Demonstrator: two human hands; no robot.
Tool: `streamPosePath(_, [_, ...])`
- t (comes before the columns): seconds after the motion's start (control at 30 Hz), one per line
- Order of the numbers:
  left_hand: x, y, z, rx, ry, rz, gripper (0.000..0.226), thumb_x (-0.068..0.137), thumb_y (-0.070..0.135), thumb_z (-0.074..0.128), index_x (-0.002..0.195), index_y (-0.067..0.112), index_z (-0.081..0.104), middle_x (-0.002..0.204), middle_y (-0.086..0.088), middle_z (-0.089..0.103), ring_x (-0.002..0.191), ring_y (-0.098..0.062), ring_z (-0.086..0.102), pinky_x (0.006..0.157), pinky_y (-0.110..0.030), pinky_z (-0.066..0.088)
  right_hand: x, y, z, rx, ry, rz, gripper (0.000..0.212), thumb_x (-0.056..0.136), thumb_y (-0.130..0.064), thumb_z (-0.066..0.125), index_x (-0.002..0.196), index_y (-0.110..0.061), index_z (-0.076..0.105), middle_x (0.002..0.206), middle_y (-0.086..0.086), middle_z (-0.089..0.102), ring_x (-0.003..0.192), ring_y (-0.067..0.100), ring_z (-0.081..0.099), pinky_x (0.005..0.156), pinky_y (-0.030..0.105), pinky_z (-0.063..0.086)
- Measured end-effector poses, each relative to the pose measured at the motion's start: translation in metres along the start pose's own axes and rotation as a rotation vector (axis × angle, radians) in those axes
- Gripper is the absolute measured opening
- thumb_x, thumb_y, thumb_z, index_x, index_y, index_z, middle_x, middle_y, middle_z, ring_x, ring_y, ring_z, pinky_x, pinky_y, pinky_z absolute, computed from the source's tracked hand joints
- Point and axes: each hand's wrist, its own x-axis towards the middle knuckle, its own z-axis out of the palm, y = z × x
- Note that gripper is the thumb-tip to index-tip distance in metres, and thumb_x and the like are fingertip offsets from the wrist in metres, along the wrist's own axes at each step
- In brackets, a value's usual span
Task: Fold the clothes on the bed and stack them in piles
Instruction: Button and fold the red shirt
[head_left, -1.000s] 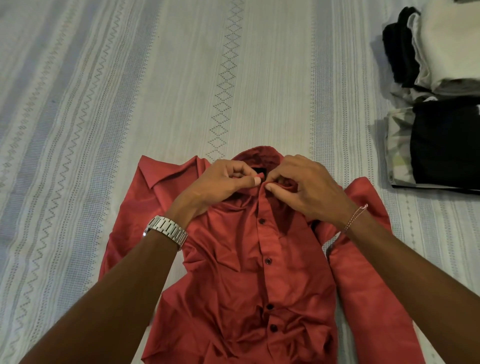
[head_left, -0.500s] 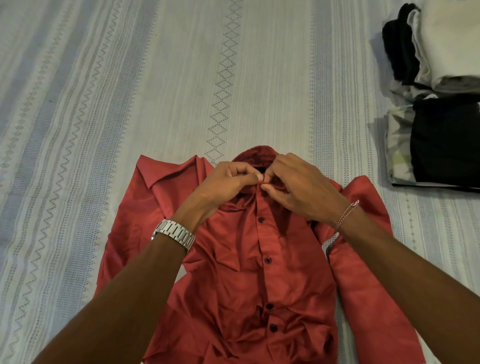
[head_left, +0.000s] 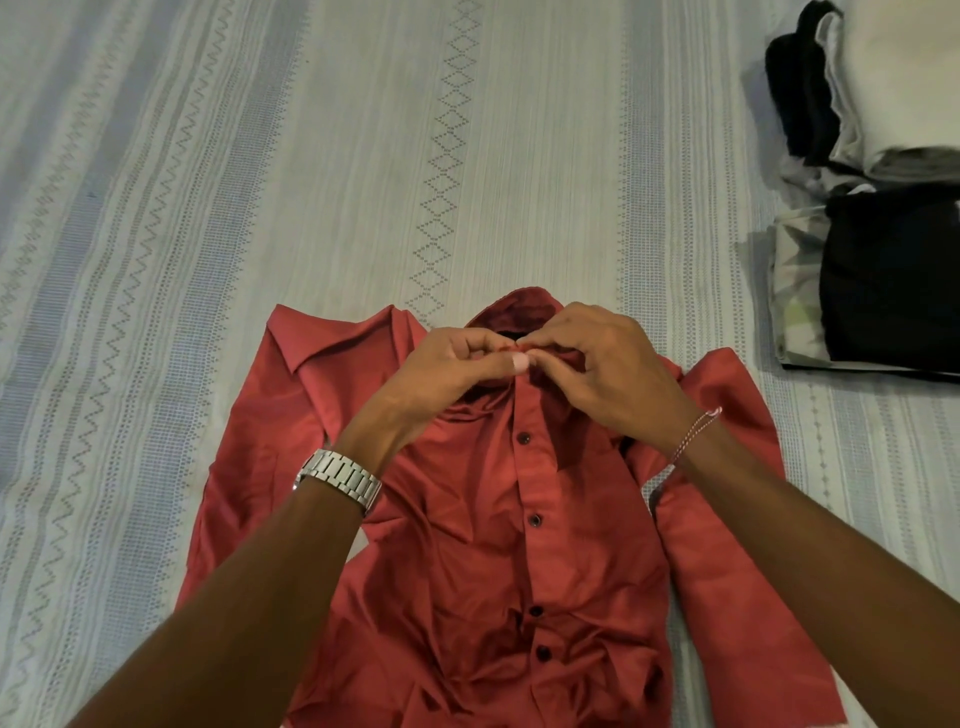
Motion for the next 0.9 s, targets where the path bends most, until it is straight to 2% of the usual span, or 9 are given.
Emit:
streamPosePath(0.1, [-0.002, -0.004, 0.002, 0.075, 0.031, 0.057, 0.010, 0.085, 0.005, 0.078, 0.091, 0.012, 0.075, 0.088, -0.002, 0.075, 0.084, -0.012, 0.071, 0.080, -0.020, 0.054, 0.002, 0.003, -0.002, 0.081, -0.047, 0.067, 0.013, 0.092, -0.026, 0.075, 0.104, -0.026, 0.080, 0.097, -0.013, 0.073, 0.091, 0.004, 0.067, 0.084, 0.028, 0.054])
streamPosePath(0.2, [-0.001, -0.004, -0.001, 0.149, 0.033, 0.115, 0.008, 0.088, 0.007, 0.075, 0.094, 0.012, 0.076, 0.090, -0.001, 0.076, 0.085, -0.011, 0.071, 0.083, -0.021, 0.054, 0.001, 0.001, -0.004, 0.257, -0.054, 0.202, 0.009, 0.089, -0.024, 0.078, 0.098, -0.024, 0.081, 0.091, -0.017, 0.075, 0.089, -0.002, 0.070, 0.083, 0.016, 0.053])
streamPosePath(0.27, [0.000, -0.004, -0.001, 0.195, 0.029, 0.141, 0.007, 0.090, 0.009, 0.074, 0.094, 0.014, 0.077, 0.090, -0.003, 0.077, 0.085, -0.013, 0.070, 0.085, -0.025, 0.054, 0.001, 0.001, -0.008, 0.338, -0.091, 0.271, 0.008, 0.090, -0.023, 0.077, 0.096, -0.022, 0.082, 0.089, -0.013, 0.077, 0.088, 0.000, 0.072, 0.083, 0.019, 0.055])
streamPosePath(0.37, [0.002, -0.009, -0.004, 0.282, 0.053, 0.180, 0.005, 0.093, 0.013, 0.072, 0.094, 0.015, 0.076, 0.092, -0.021, 0.072, 0.078, -0.024, 0.062, 0.078, -0.039, 0.050, 0.003, 0.001, -0.009, 0.302, -0.165, 0.275, 0.008, 0.094, -0.026, 0.073, 0.094, -0.023, 0.081, 0.085, -0.012, 0.077, 0.081, 0.004, 0.071, 0.075, 0.020, 0.055])
streamPosePath(0.5, [0.002, -0.012, -0.003, 0.416, 0.060, 0.277, 0.006, 0.094, 0.011, 0.071, 0.099, 0.007, 0.073, 0.093, -0.006, 0.074, 0.085, -0.016, 0.070, 0.081, -0.027, 0.054, 0.004, 0.004, -0.008, 0.183, -0.250, 0.243, 0.013, 0.098, -0.028, 0.066, 0.093, -0.021, 0.076, 0.080, -0.006, 0.073, 0.070, 0.011, 0.066, 0.063, 0.030, 0.053])
streamPosePath(0.6, [0.002, -0.011, -0.002, 0.491, 0.048, 0.314, 0.009, 0.094, 0.008, 0.070, 0.102, 0.006, 0.072, 0.095, 0.000, 0.075, 0.088, -0.005, 0.069, 0.082, -0.016, 0.051, 0.005, 0.007, -0.009, 0.172, -0.324, 0.249, 0.016, 0.101, -0.031, 0.062, 0.093, -0.023, 0.073, 0.077, 0.000, 0.071, 0.067, 0.016, 0.064, 0.062, 0.034, 0.051])
streamPosePath(0.73, [0.003, -0.010, -0.003, 0.555, 0.026, 0.350, 0.010, 0.094, 0.009, 0.070, 0.103, 0.008, 0.073, 0.098, 0.004, 0.075, 0.092, -0.006, 0.070, 0.087, -0.021, 0.053, 0.005, 0.010, -0.010, 0.204, -0.395, 0.273, 0.020, 0.103, -0.031, 0.058, 0.095, -0.021, 0.072, 0.066, -0.010, 0.059, 0.054, 0.003, 0.050, 0.053, 0.018, 0.039])
streamPosePath(0.8, [0.004, -0.008, -0.002, 0.581, 0.010, 0.349, 0.011, 0.094, 0.010, 0.070, 0.104, 0.008, 0.073, 0.098, 0.005, 0.075, 0.092, -0.007, 0.070, 0.087, -0.023, 0.054, 0.002, 0.010, -0.009, 0.229, -0.425, 0.295, 0.020, 0.105, -0.032, 0.054, 0.091, -0.025, 0.067, 0.067, -0.009, 0.055, 0.054, 0.002, 0.044, 0.053, 0.019, 0.036])
streamPosePath(0.9, [0.005, -0.004, -0.003, 0.578, -0.032, 0.273, 0.011, 0.094, 0.011, 0.071, 0.104, 0.009, 0.073, 0.097, 0.002, 0.075, 0.090, -0.011, 0.071, 0.086, -0.025, 0.056, -0.003, 0.008, -0.006, 0.185, -0.432, 0.247, 0.016, 0.106, -0.029, 0.050, 0.092, -0.025, 0.059, 0.074, 0.000, 0.061, 0.060, 0.006, 0.049, 0.059, 0.026, 0.041])
